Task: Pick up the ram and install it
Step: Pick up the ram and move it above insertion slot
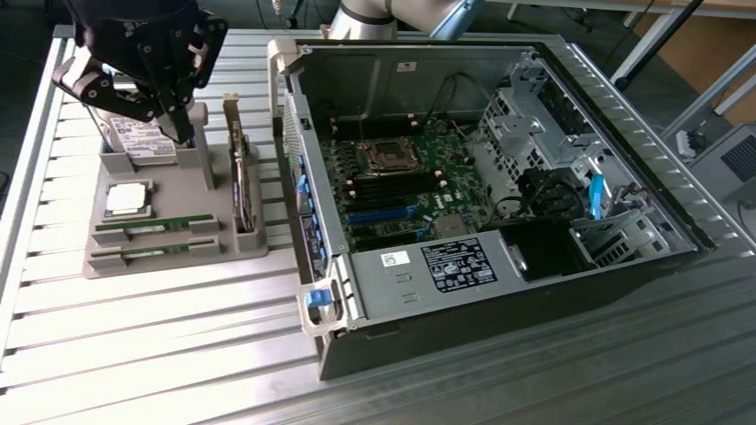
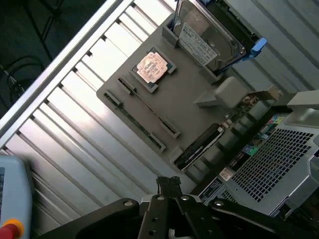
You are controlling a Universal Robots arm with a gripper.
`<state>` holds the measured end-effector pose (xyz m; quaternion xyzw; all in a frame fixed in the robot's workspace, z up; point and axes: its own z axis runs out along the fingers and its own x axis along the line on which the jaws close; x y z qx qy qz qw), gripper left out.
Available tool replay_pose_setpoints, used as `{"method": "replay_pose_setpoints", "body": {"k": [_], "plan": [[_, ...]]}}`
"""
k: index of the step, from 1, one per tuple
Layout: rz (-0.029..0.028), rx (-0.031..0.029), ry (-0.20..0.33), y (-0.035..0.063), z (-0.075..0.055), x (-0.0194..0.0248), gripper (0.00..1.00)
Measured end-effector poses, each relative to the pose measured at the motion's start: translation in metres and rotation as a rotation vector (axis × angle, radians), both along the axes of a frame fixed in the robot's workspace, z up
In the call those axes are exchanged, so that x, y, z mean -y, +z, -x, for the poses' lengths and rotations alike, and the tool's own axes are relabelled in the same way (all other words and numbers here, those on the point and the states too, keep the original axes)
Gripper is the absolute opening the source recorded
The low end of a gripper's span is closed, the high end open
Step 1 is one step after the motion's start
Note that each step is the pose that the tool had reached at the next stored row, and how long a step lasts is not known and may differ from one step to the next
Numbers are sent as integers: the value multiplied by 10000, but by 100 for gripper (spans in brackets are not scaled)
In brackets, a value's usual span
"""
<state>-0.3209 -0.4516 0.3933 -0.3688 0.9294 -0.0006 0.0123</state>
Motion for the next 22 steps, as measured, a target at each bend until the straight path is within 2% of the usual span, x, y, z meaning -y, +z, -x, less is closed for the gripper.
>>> {"method": "replay_pose_setpoints", "body": {"k": [5, 9, 10, 15, 19, 22], "plan": [[0, 0, 218, 0, 0, 0, 9], [0, 0, 833, 0, 0, 0, 9], [0, 0, 1276, 0, 0, 0, 9], [0, 0, 1568, 0, 0, 0, 9], [1, 0, 2479, 0, 0, 0, 9], [0, 0, 2606, 0, 0, 0, 9]]}}
